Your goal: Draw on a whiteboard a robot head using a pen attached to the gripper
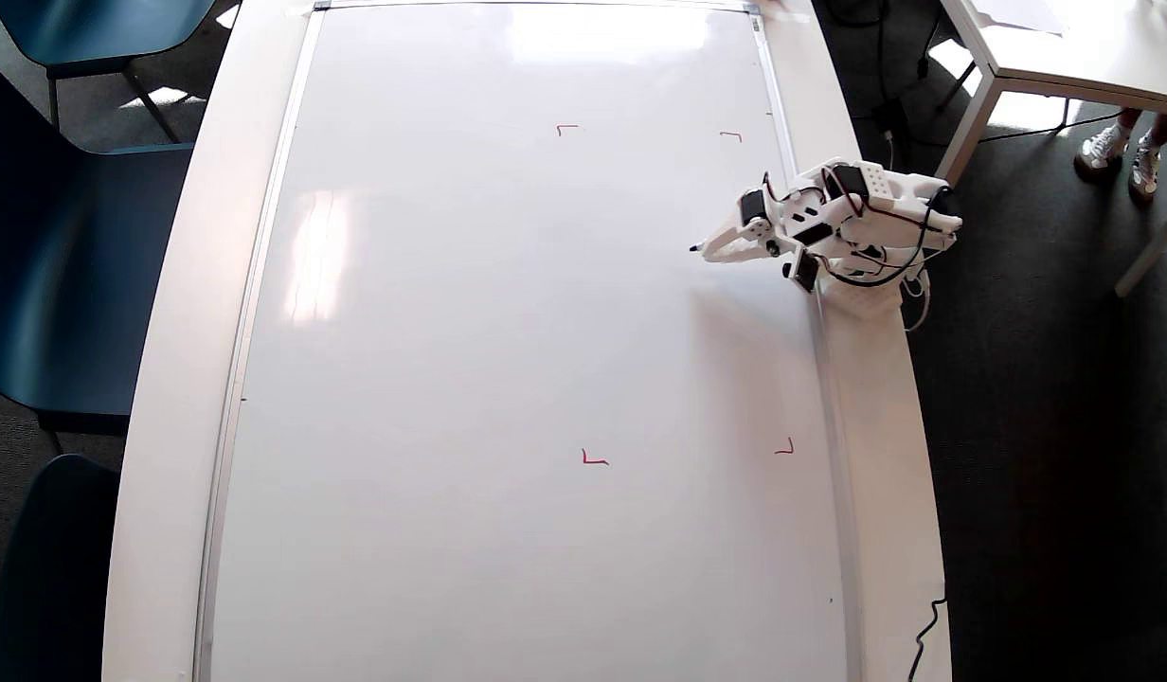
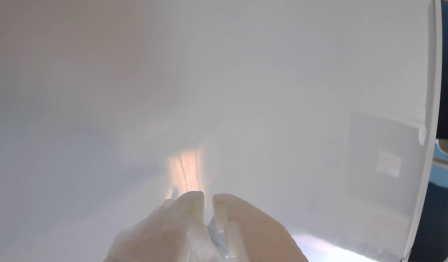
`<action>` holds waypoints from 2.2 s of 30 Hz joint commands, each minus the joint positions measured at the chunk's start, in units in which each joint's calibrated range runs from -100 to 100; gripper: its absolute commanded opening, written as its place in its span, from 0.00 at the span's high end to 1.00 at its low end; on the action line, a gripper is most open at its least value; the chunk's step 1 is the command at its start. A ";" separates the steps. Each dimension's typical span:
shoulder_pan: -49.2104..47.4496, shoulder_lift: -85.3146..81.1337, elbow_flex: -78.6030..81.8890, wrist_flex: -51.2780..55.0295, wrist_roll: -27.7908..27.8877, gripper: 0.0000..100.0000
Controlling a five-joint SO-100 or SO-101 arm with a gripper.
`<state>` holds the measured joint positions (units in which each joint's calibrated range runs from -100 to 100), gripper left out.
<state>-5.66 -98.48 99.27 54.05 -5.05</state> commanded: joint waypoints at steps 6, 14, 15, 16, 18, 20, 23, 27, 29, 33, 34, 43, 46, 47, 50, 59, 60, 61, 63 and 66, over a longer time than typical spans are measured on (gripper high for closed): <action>-0.13 -0.27 0.10 0.07 -0.21 0.99; -0.13 -0.27 0.10 0.07 -0.21 0.99; -0.13 -0.27 0.10 0.07 -0.21 0.99; -0.13 -0.27 0.10 0.07 -0.21 0.99; -0.13 -0.27 0.10 0.07 -0.21 0.99; -0.13 -0.27 0.10 0.07 -0.21 0.99; -0.13 -0.27 0.10 0.07 -0.21 0.99; -0.13 -0.27 0.10 0.07 -0.21 0.99; -0.13 -0.27 0.10 0.07 -0.21 0.99; -0.13 -0.27 0.10 0.07 -0.21 0.99; -0.13 -0.27 0.10 0.07 -0.21 0.99; -0.20 -0.27 0.10 -0.01 -0.21 0.99; -0.20 -0.27 0.10 -0.01 -0.21 0.99; -0.20 -0.27 0.10 -0.01 -0.15 0.99; -0.20 -0.27 0.10 -0.01 0.06 0.99; -1.08 10.30 -17.34 -0.36 -0.05 0.99; -2.19 17.26 -25.05 0.07 0.06 0.99; -2.70 21.28 -29.59 0.51 -0.10 0.99; -3.96 30.51 -39.12 0.59 -0.15 0.99; -8.16 47.45 -58.01 5.46 0.11 0.99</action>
<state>-9.73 -68.83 63.45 55.32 -4.99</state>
